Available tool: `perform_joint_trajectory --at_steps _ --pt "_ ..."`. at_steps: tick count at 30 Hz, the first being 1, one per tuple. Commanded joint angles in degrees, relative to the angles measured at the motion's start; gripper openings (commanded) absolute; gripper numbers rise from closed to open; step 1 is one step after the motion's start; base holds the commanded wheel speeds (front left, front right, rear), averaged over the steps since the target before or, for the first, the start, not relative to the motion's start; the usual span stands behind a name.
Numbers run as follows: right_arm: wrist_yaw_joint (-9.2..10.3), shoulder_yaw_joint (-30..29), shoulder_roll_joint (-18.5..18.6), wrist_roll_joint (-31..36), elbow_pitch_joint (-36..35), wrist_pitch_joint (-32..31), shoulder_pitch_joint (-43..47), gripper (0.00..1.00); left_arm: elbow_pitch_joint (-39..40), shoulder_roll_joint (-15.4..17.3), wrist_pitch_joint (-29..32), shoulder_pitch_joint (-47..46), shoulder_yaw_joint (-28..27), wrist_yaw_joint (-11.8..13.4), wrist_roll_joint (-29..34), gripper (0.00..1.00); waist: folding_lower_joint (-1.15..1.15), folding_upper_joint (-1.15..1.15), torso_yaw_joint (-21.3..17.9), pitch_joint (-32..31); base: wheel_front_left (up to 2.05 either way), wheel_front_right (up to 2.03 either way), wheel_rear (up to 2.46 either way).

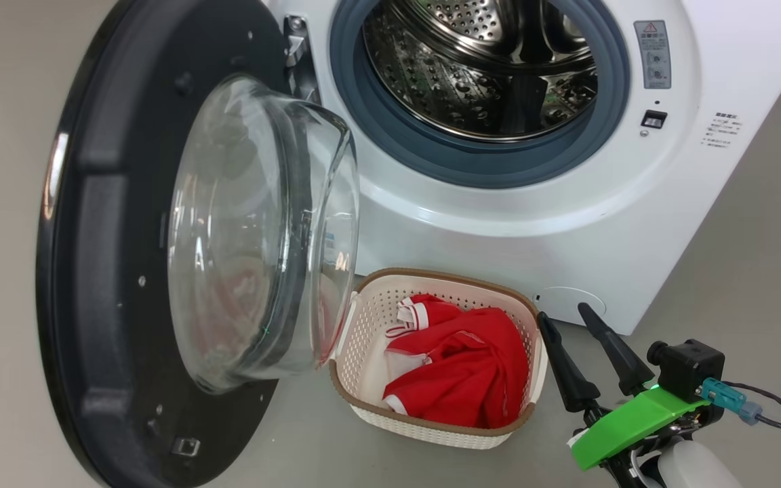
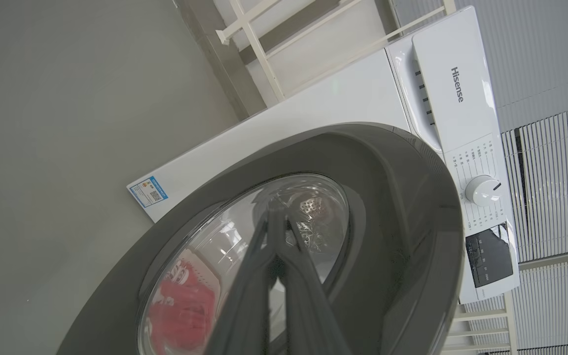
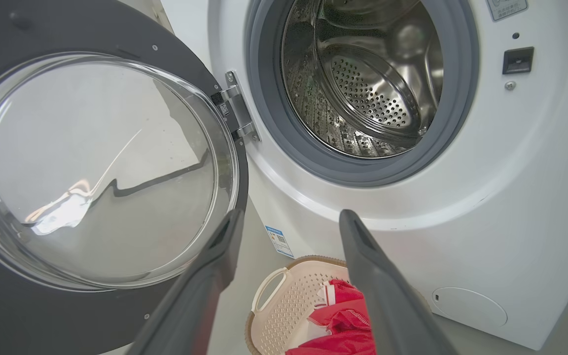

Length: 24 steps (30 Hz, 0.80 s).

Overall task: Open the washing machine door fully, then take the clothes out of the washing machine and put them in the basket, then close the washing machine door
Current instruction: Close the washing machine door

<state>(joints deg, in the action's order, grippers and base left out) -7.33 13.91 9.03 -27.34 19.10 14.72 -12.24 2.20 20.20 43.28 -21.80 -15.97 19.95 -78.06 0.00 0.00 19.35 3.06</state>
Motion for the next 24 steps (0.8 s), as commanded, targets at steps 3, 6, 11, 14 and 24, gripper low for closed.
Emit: perform_joint_trajectory --at_steps 3,6,11,14,24 --pt "-0.16 1.02 -0.18 0.12 -1.67 0.28 -2.02 1.00 2.21 2.87 1.14 -2.85 -0.51 0.84 0.23 0.00 0.00 0.00 -0.52 0.04 0.00 0.00 0.00" --pt "-0.16 1.01 -0.22 0.12 -1.66 0.28 -2.07 1.00 2.61 2.61 2.66 -3.26 0.91 1.86 -0.15 0.00 0.00 0.00 -0.90 -0.06 0.00 0.00 0.00" --pt "-0.16 0.73 -0.25 0.19 -1.72 0.28 -1.89 1.00 4.83 2.30 6.09 -3.26 2.67 3.90 -1.73 0.00 0.00 0.00 -1.57 -0.27 0.00 0.00 0.00" --pt "-0.16 0.71 -0.23 0.16 -1.63 0.28 -1.68 1.00 6.77 2.08 7.93 -3.07 3.70 4.98 -2.58 0.00 0.00 0.00 -1.88 -0.42 0.00 0.00 0.00" --pt "-0.16 1.10 -0.59 0.12 -1.44 0.28 -1.97 1.00 13.78 -0.32 10.92 -2.75 8.01 7.17 -3.85 0.00 0.00 0.00 -3.38 -0.73 0.00 0.00 0.00"
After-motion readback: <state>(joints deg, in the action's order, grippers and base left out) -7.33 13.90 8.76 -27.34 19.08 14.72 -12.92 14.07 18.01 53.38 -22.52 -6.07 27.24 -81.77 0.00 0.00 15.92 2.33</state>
